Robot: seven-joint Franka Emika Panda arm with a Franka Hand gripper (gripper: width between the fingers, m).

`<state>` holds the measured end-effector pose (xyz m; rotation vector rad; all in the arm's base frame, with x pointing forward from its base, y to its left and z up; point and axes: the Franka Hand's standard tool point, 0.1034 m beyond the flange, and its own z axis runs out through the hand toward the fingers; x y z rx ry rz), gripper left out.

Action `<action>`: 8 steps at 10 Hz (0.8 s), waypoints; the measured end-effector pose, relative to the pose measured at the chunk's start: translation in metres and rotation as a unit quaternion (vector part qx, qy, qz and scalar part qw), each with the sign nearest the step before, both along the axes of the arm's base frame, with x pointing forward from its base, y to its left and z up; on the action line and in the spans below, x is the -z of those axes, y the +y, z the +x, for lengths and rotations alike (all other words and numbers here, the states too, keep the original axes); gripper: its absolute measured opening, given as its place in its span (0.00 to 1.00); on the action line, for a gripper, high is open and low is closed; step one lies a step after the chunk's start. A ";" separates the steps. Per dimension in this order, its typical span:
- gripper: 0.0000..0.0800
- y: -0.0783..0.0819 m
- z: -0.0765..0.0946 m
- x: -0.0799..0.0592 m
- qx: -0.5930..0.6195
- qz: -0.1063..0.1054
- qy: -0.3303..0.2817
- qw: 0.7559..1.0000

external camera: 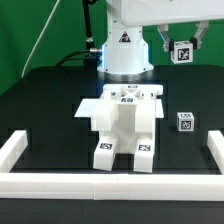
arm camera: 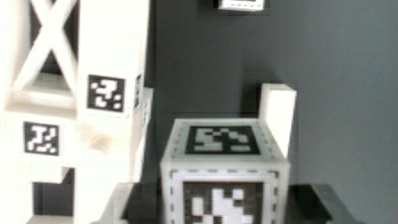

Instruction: Assemble chair

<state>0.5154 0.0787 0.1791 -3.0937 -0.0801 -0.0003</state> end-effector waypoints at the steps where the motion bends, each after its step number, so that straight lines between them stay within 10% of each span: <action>1: 0.35 0.002 -0.001 0.001 0.000 0.000 0.001 1.000; 8: 0.35 -0.039 0.028 0.017 -0.068 -0.022 -0.023 0.997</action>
Offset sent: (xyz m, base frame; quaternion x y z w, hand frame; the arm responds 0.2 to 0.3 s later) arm 0.0000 0.0000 0.0000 0.0000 0.0000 0.0000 1.0000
